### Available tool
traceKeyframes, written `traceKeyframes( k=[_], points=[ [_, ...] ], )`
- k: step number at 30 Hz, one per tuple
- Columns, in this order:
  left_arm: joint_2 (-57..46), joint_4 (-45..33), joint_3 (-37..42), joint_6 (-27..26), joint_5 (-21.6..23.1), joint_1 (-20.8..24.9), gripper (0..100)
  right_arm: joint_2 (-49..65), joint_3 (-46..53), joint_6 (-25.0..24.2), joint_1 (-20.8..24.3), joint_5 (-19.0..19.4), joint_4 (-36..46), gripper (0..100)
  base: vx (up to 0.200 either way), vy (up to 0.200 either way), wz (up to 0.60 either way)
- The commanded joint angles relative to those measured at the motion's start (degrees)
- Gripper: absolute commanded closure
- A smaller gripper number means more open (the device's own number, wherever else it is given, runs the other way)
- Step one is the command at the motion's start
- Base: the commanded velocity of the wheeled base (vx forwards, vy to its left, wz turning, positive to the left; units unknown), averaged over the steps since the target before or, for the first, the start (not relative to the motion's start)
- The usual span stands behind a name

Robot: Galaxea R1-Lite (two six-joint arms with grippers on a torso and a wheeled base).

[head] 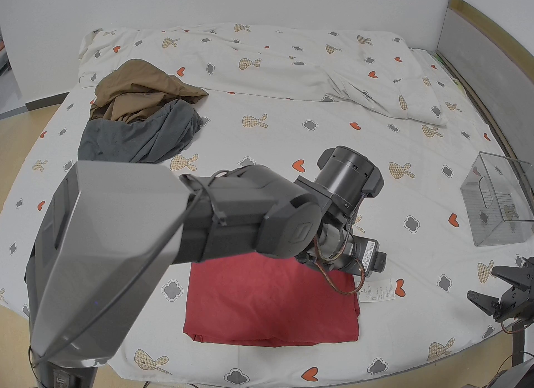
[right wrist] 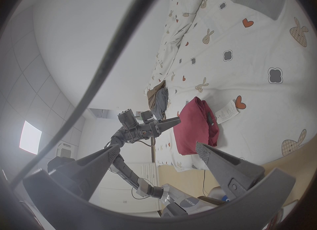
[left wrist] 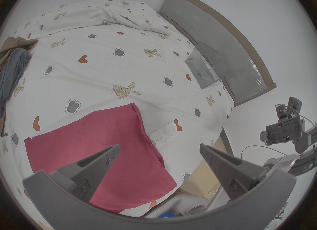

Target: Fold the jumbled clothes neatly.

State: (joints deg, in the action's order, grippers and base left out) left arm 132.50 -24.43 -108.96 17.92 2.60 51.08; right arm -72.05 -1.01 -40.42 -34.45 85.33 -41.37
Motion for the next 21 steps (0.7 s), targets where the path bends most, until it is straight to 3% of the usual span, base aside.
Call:
traceKeyframes(
  k=[1, 3, 7, 8, 9, 10, 12, 13, 14, 15, 17, 19, 20, 21],
  points=[
    [-1.3, -0.4, 1.4, 0.5, 0.1, -1.9, 0, 0.0, 1.0, 0.0, 0.1, 0.0, 0.0, 0, 0.0, 0.0, 0.0],
    [-4.8, -0.5, 6.3, 0.7, 3.6, -5.3, 0, 0.0, 1.0, 0.0, 0.1, 0.0, 0.1, 0, 0.0, 0.0, 0.0],
    [-18.3, 0.1, 21.5, -2.0, 35.4, -18.5, 0, -0.4, 1.0, 0.0, 0.7, -0.2, 0.1, 0, 0.0, 0.0, 0.0],
    [-19.1, 0.1, 22.5, -2.7, 37.9, -19.7, 0, -0.5, 1.0, 0.0, 0.8, -0.2, 0.1, 0, 0.0, 0.0, 0.0],
    [-23.3, 0.3, 27.3, -7.7, 50.6, -26.6, 0, -0.5, 1.0, 0.1, 1.4, -0.4, 0.0, 0, 0.0, 0.0, 0.0],
    [-25.5, 0.3, 30.4, -11.4, 57.3, -31.0, 0, -0.5, 1.0, 0.1, 2.2, -0.6, 0.0, 0, 0.0, 0.0, 0.0],
    [-28.7, 0.3, 35.3, -17.5, 64.8, -38.1, 0, -0.8, 0.6, 0.2, 5.4, -1.0, -0.4, 0, 0.0, 0.0, 0.0],
    [-28.9, 0.3, 35.6, -17.9, 65.0, -38.6, 0, -0.9, 0.5, 0.2, 5.6, -1.0, -0.4, 0, 0.0, 0.0, 0.0],
    [-30.5, 0.2, 38.1, -20.8, 65.2, -42.4, 0, -1.8, -0.7, 0.0, 9.5, -2.4, -0.6, 0, 0.0, 0.0, 0.0],
    [-32.2, -0.1, 40.3, -22.6, 65.1, -46.0, 0, -4.3, -3.6, -0.1, 15.2, -6.2, -0.6, 0, 0.0, 0.0, 0.0],
    [-33.4, -0.2, 42.0, -22.8, 65.1, -48.1, 0, -7.3, -6.2, -0.2, 21.1, -11.9, -0.6, 0, 0.0, 0.0, 0.0],
    [-35.4, 0.3, 44.6, -22.5, 65.1, -50.0, 0, -14.5, -12.2, 0.1, 33.1, -27.6, -0.6, 0, 0.0, 0.0, 0.0],
    [-36.0, 0.4, 45.4, -22.4, 65.1, -50.3, 0, -16.5, -13.9, 0.1, 36.1, -32.2, -0.6, 0, 0.0, 0.0, 0.0],
    [-36.0, 0.4, 45.4, -22.4, 65.1, -50.3, 0, -16.5, -13.9, 0.1, 36.1, -32.2, -0.6, 0, 0.0, 0.0, 0.0]
  ],
)
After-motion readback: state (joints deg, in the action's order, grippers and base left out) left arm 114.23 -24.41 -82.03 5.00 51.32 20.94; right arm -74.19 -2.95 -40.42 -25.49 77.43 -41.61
